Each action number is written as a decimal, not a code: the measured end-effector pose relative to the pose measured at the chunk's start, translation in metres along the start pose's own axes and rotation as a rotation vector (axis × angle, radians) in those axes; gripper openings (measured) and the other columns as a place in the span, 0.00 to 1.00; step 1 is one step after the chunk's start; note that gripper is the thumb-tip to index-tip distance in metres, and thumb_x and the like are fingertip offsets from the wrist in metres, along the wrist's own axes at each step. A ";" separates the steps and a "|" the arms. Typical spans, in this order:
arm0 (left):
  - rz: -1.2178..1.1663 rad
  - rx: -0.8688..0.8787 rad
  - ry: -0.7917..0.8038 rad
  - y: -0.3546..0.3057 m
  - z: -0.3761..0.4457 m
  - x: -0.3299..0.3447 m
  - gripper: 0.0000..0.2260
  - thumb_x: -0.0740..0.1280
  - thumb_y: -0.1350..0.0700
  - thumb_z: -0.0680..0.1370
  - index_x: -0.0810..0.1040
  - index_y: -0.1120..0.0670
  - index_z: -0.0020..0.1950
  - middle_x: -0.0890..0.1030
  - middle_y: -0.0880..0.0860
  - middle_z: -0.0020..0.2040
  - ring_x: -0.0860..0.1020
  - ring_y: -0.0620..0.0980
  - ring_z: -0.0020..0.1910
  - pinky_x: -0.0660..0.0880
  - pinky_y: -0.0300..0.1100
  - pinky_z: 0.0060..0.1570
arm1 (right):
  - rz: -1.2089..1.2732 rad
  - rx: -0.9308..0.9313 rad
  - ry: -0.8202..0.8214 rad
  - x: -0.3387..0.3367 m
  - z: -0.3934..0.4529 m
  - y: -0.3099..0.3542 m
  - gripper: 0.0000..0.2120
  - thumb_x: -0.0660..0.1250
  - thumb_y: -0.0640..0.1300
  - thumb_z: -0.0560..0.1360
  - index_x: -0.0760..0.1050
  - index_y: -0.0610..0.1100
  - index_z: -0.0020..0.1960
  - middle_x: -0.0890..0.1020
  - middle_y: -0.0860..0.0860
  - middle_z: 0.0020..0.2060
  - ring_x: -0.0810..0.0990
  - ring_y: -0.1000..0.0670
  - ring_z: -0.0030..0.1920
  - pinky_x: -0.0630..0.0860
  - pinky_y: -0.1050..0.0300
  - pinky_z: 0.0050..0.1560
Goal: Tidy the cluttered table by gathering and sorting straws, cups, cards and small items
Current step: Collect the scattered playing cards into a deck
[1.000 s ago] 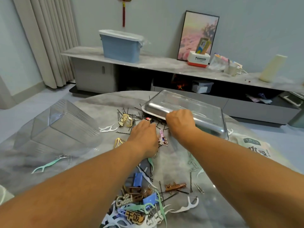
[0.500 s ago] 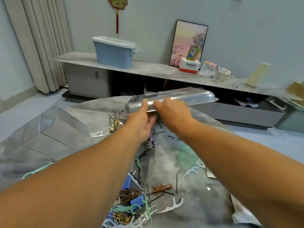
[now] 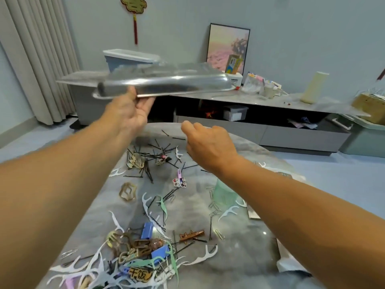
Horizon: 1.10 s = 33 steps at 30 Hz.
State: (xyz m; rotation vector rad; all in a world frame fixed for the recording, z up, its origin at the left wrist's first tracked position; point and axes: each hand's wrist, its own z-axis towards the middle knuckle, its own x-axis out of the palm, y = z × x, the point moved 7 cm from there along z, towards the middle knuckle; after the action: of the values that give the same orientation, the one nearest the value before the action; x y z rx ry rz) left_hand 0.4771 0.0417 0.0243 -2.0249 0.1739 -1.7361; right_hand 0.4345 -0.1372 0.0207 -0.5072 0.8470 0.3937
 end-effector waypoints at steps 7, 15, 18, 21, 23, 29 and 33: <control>0.165 0.011 -0.016 -0.003 -0.002 0.004 0.15 0.63 0.60 0.83 0.72 0.62 0.69 0.84 0.62 0.57 0.84 0.60 0.54 0.80 0.57 0.54 | 0.108 -0.113 0.219 0.025 -0.021 0.031 0.05 0.58 0.39 0.80 0.73 0.44 0.53 0.79 0.47 0.43 0.74 0.42 0.36 0.63 0.52 0.43; 0.238 -0.071 -0.173 0.039 -0.013 -0.067 0.17 0.62 0.60 0.84 0.69 0.59 0.73 0.81 0.60 0.62 0.83 0.56 0.51 0.83 0.50 0.40 | 0.185 -0.043 0.397 0.055 -0.054 0.066 0.10 0.63 0.32 0.76 0.78 0.40 0.55 0.78 0.44 0.51 0.78 0.43 0.49 0.75 0.50 0.49; 0.264 -0.095 -0.192 0.044 -0.014 -0.080 0.17 0.62 0.60 0.84 0.69 0.59 0.73 0.81 0.60 0.63 0.82 0.57 0.57 0.80 0.52 0.54 | 0.162 -0.006 0.408 0.061 -0.059 0.062 0.11 0.64 0.33 0.76 0.78 0.41 0.57 0.78 0.44 0.53 0.77 0.43 0.52 0.72 0.52 0.52; 0.281 -0.105 -0.202 0.050 -0.016 -0.089 0.16 0.61 0.60 0.84 0.70 0.59 0.72 0.81 0.59 0.63 0.82 0.56 0.58 0.79 0.53 0.58 | 0.150 0.028 0.413 0.064 -0.063 0.057 0.12 0.63 0.34 0.78 0.77 0.41 0.60 0.77 0.43 0.56 0.77 0.42 0.54 0.71 0.52 0.51; 0.272 -0.116 -0.208 0.054 -0.019 -0.098 0.16 0.61 0.61 0.84 0.70 0.59 0.72 0.81 0.60 0.63 0.82 0.57 0.59 0.79 0.53 0.59 | 0.154 0.051 0.405 0.065 -0.066 0.053 0.13 0.61 0.36 0.80 0.76 0.40 0.63 0.77 0.44 0.57 0.77 0.43 0.55 0.71 0.53 0.51; 0.249 -0.133 -0.248 0.059 -0.031 -0.120 0.15 0.60 0.62 0.85 0.71 0.58 0.72 0.81 0.60 0.62 0.83 0.56 0.50 0.84 0.49 0.37 | 0.189 0.051 0.332 0.062 -0.070 0.051 0.11 0.60 0.36 0.81 0.77 0.40 0.60 0.77 0.44 0.53 0.78 0.42 0.51 0.65 0.53 0.41; 0.257 -0.158 -0.279 0.062 -0.042 -0.132 0.14 0.60 0.61 0.84 0.71 0.60 0.71 0.79 0.62 0.65 0.81 0.59 0.60 0.78 0.54 0.60 | 0.215 0.063 0.324 0.061 -0.070 0.052 0.09 0.63 0.35 0.78 0.76 0.42 0.57 0.77 0.46 0.50 0.78 0.43 0.49 0.63 0.52 0.40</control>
State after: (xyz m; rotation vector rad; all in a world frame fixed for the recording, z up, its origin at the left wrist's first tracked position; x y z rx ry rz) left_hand 0.4233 0.0266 -0.1174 -2.2197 0.4702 -1.3057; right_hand 0.4022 -0.1268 -0.0798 -0.4283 1.2294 0.4874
